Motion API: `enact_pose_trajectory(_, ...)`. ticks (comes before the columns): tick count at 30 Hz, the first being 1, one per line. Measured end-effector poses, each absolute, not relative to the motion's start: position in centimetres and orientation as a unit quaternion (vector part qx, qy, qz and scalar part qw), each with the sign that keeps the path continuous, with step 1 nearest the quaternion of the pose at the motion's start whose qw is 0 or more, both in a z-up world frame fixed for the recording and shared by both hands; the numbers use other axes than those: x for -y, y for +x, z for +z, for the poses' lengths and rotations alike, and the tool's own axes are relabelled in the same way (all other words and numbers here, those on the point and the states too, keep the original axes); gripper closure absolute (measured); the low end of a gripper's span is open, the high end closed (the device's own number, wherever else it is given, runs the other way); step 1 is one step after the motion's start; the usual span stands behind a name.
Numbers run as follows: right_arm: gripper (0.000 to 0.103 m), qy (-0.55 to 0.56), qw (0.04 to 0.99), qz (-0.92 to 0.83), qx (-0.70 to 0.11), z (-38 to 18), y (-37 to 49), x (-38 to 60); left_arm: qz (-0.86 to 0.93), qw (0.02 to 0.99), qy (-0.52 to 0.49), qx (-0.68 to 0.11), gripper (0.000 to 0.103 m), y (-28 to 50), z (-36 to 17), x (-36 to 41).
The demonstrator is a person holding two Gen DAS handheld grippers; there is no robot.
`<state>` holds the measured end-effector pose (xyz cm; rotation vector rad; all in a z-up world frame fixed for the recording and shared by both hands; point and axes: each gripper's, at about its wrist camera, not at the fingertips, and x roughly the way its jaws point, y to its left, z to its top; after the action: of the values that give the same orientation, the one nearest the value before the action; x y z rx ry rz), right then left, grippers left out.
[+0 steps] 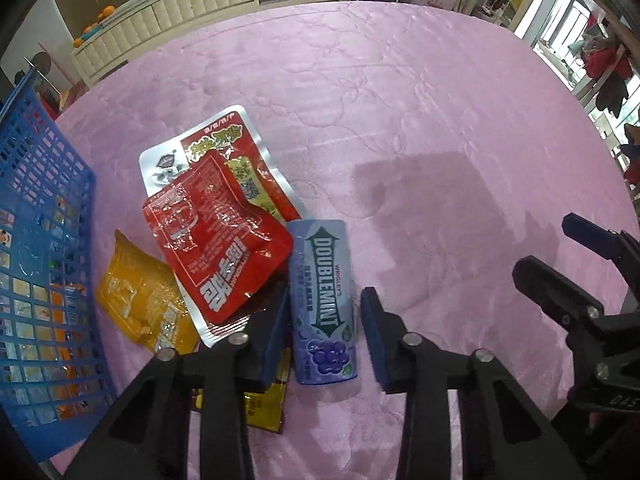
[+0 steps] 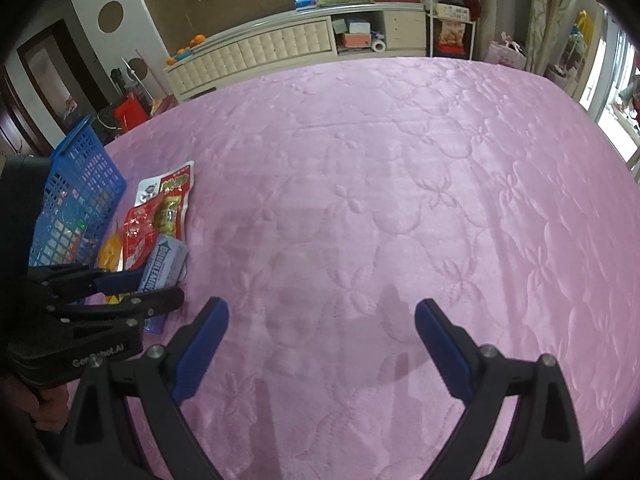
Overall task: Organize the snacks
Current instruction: 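Grasp the purple Doublemint gum tube with the left tool, then lower the gum tube into the basket with the left tool while the right tool grasps a red packet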
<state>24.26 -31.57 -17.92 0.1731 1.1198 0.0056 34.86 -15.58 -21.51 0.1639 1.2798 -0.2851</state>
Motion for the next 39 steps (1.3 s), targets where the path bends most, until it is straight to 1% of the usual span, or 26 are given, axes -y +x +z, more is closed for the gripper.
enact_pose_trajectory(7,0.007,0.087,0.835,-0.012,-0.543,-18.3,24.3,32.1,-0.138,0.791,0.082,-0.59,0.075,34.0,-21.9,17.2)
enact_pose_trajectory(13,0.007,0.087,0.83,-0.004,-0.551,-18.5,24.3,31.5,-0.14,0.802,0.066,-0.577,0.075,32.4,-20.5,16.8)
enact_pose_trajectory(20,0.007,0.078,0.842,0.04,-0.533,-15.8,24.4,28.6,-0.122,0.839,0.037,-0.53,0.075,30.0,-15.6,12.4)
enact_pose_trajectory(25,0.007,0.05,0.845,0.077,-0.526,-13.7,25.1,25.1,-0.095,0.866,0.013,-0.492,0.075,28.5,-11.6,8.2)
enact_pose_trajectory(30,0.007,0.013,0.849,0.109,-0.517,-12.8,26.2,21.6,-0.064,0.887,0.008,-0.457,0.075,27.7,-9.0,4.8)
enact_pose_trajectory(32,0.007,0.001,0.847,0.116,-0.518,-13.1,27.0,20.6,-0.047,0.89,-0.001,-0.454,0.075,27.6,-8.6,2.9)
enact_pose_trajectory(37,0.007,-0.022,0.839,0.156,-0.52,-14.5,29.0,17.9,-0.013,0.889,-0.016,-0.457,0.075,28.6,-9.8,-0.5)
enact_pose_trajectory(39,0.009,-0.029,0.834,0.175,-0.523,-15.3,30.0,16.8,-0.002,0.887,-0.018,-0.461,0.075,29.1,-10.1,-1.7)
